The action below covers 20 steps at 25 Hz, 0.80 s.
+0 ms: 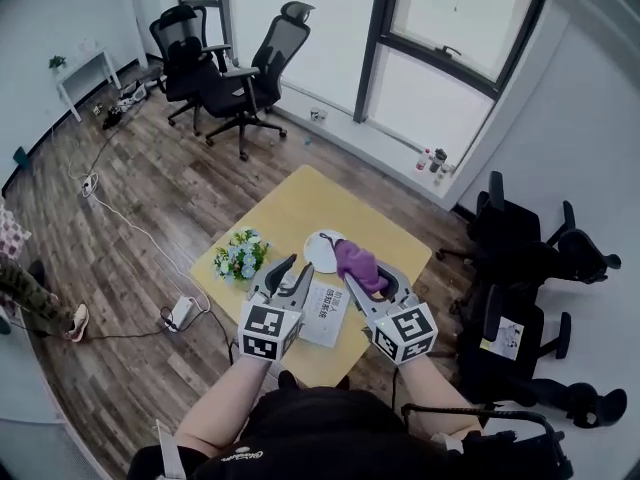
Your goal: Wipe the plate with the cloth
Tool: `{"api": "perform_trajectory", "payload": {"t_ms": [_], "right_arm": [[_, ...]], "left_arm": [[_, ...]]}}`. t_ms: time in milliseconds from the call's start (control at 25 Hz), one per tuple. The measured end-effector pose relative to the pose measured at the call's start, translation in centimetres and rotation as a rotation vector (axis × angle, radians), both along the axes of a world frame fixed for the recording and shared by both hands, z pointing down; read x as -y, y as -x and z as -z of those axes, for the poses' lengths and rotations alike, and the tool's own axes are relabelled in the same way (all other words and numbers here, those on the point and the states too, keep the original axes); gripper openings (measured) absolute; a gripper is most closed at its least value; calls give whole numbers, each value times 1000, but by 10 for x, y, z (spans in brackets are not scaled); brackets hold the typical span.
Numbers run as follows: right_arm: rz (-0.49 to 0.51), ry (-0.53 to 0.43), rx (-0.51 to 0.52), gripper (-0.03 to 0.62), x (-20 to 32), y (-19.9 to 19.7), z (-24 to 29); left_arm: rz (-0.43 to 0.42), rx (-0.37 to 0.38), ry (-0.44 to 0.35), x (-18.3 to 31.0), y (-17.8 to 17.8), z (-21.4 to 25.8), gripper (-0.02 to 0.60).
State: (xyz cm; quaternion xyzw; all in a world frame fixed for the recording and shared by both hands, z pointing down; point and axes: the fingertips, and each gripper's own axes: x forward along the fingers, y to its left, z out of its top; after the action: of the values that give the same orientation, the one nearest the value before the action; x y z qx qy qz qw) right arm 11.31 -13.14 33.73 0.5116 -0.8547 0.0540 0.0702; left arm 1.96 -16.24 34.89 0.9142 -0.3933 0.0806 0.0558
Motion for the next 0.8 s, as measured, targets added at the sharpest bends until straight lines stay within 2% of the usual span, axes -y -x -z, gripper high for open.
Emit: {"api": "perform_trajectory", "payload": {"t_ms": [320,600,800], "right_arm": [[-45,-65,40,179,-13,-15,30],[-25,-94,69,179,-14,-6,41],[-11,-94,79,179,-14,-1,41]], "left_arm": [[9,-22,-49,-7,5,24,129],[22,-33,-77,-7,8,35,129],[23,-27,-66,-9,9,29,129]]}}
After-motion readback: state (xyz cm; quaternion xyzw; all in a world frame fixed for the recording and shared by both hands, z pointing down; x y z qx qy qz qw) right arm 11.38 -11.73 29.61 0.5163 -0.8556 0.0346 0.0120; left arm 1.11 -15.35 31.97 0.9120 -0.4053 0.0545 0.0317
